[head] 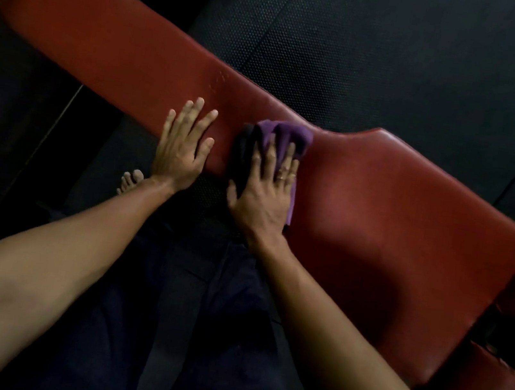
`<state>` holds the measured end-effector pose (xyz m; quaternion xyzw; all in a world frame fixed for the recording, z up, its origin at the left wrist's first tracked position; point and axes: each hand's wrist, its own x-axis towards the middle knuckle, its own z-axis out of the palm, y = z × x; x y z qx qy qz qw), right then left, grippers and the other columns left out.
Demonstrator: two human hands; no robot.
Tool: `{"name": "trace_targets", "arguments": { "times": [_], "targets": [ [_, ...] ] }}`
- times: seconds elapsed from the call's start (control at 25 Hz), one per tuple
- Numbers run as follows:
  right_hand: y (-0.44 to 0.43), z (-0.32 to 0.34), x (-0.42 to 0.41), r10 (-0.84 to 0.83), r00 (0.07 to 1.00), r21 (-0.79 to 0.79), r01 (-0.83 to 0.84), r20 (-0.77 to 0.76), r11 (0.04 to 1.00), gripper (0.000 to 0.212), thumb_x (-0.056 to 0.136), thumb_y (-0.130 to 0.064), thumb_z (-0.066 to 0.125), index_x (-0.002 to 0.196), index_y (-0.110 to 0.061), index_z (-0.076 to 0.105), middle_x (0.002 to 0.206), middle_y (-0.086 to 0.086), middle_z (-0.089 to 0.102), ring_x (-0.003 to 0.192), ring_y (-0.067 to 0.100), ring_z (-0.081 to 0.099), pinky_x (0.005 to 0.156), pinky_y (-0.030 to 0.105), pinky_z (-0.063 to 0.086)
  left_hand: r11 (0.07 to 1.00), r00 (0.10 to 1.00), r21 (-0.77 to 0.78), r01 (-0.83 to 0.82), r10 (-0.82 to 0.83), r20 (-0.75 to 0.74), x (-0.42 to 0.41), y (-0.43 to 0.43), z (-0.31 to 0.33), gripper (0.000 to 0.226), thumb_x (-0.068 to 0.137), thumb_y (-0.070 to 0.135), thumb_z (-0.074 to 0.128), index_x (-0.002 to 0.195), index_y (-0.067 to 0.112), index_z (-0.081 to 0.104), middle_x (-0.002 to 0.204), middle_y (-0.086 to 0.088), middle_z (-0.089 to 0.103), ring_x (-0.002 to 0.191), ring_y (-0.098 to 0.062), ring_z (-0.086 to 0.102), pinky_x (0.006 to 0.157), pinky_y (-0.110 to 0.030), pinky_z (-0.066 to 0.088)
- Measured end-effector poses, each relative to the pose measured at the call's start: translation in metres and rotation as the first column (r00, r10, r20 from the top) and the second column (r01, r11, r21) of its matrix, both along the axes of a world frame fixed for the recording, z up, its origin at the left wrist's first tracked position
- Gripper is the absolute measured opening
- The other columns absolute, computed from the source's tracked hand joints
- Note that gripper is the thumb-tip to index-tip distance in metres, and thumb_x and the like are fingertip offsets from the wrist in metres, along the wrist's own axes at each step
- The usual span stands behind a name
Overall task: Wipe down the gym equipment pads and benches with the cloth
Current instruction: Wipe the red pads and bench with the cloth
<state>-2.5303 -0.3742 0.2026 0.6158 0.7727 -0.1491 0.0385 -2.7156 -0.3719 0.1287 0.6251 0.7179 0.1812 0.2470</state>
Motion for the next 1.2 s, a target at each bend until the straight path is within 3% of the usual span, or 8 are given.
{"name": "trace_targets", "arguments": {
  "times": [0.16,0.32,0.48,0.56,0.72,0.88,1.04,1.2],
  "targets": [
    [-0.039,0.006,0.052,0.289,0.956,0.074,-0.292,0.045,0.953,0.075,0.094,-0.041,0.063,0.158,-0.012,0.035,0.167,0.015,0.024,0.155,0.039,0.018,0.125,0.053,0.019,0.997,0.998,-0.037,-0.061,0.060,-0.007,-0.004,0.010,0.002,0.053,0.106,0.030,0.039,0.158,0.025,0.032,0.168,-0.004,0.018,0.156,-0.021,0.012,0.125,-0.040,-0.003],
    [-0.046,0.024,0.081,0.184,0.979,0.074,-0.190,0.082,0.979,0.087,0.092,-0.054,0.061,0.160,-0.011,0.028,0.168,0.017,0.018,0.156,0.037,0.013,0.126,0.050,0.020,0.997,0.998,-0.055,-0.052,0.051,-0.025,-0.014,0.026,-0.003,0.053,0.107,0.033,0.037,0.159,0.029,0.027,0.170,-0.002,0.014,0.157,-0.020,0.007,0.125,-0.044,-0.003],
    [-0.042,-0.002,0.037,0.142,0.986,0.087,-0.150,0.089,0.985,0.084,0.094,-0.030,0.068,0.162,-0.010,0.023,0.170,0.018,0.008,0.157,0.040,0.002,0.127,0.052,0.010,0.999,0.999,-0.042,-0.024,0.023,-0.036,-0.024,0.034,-0.011,0.055,0.107,0.039,0.033,0.161,0.030,0.023,0.170,-0.002,0.008,0.157,-0.020,0.003,0.126,-0.047,-0.005],
    [-0.028,-0.021,0.003,0.191,0.981,0.098,-0.194,0.040,0.976,0.078,0.093,-0.018,0.065,0.160,-0.008,0.027,0.168,0.019,0.012,0.156,0.042,0.005,0.127,0.054,0.009,0.999,0.998,-0.004,-0.034,0.034,-0.059,-0.025,0.032,-0.017,0.054,0.107,0.038,0.033,0.160,0.028,0.026,0.170,-0.003,0.012,0.157,-0.021,0.007,0.125,-0.046,-0.003],
    [-0.001,-0.034,-0.051,0.306,0.951,0.056,-0.304,-0.038,0.951,0.061,0.098,-0.020,0.037,0.157,-0.004,0.034,0.164,0.023,0.026,0.152,0.046,0.020,0.124,0.059,0.019,0.998,0.998,0.050,-0.034,0.036,-0.043,-0.026,0.034,-0.025,0.052,0.107,0.034,0.027,0.158,0.026,0.032,0.168,-0.005,0.019,0.156,-0.022,0.013,0.125,-0.047,-0.001],
    [-0.009,-0.021,0.010,0.408,0.913,0.082,-0.407,0.003,0.910,0.066,0.098,-0.019,0.057,0.158,-0.007,0.033,0.166,0.020,0.022,0.155,0.041,0.016,0.125,0.053,0.019,0.997,0.997,0.047,-0.055,0.058,-0.047,-0.024,0.033,-0.024,0.055,0.104,0.030,0.033,0.158,0.027,0.031,0.169,-0.004,0.018,0.156,-0.021,0.012,0.126,-0.047,-0.001],
    [-0.025,-0.001,0.038,0.297,0.954,0.013,-0.298,0.049,0.955,0.077,0.097,-0.029,0.063,0.161,-0.012,0.026,0.170,0.015,0.009,0.157,0.037,0.005,0.126,0.052,0.019,0.995,0.997,0.063,-0.072,0.075,-0.034,-0.022,0.033,-0.024,0.055,0.103,0.028,0.035,0.158,0.027,0.033,0.168,-0.004,0.021,0.156,-0.021,0.014,0.126,-0.050,0.003],
    [0.003,-0.016,-0.021,0.240,0.970,-0.031,-0.242,-0.038,0.970,0.069,0.099,-0.047,0.049,0.158,-0.014,0.036,0.166,0.016,0.025,0.156,0.040,0.014,0.127,0.052,0.015,0.994,0.996,0.085,-0.070,0.074,-0.043,-0.024,0.035,-0.029,0.053,0.104,0.030,0.033,0.157,0.026,0.035,0.167,-0.005,0.025,0.155,-0.023,0.018,0.125,-0.052,0.007]
  ]
}}
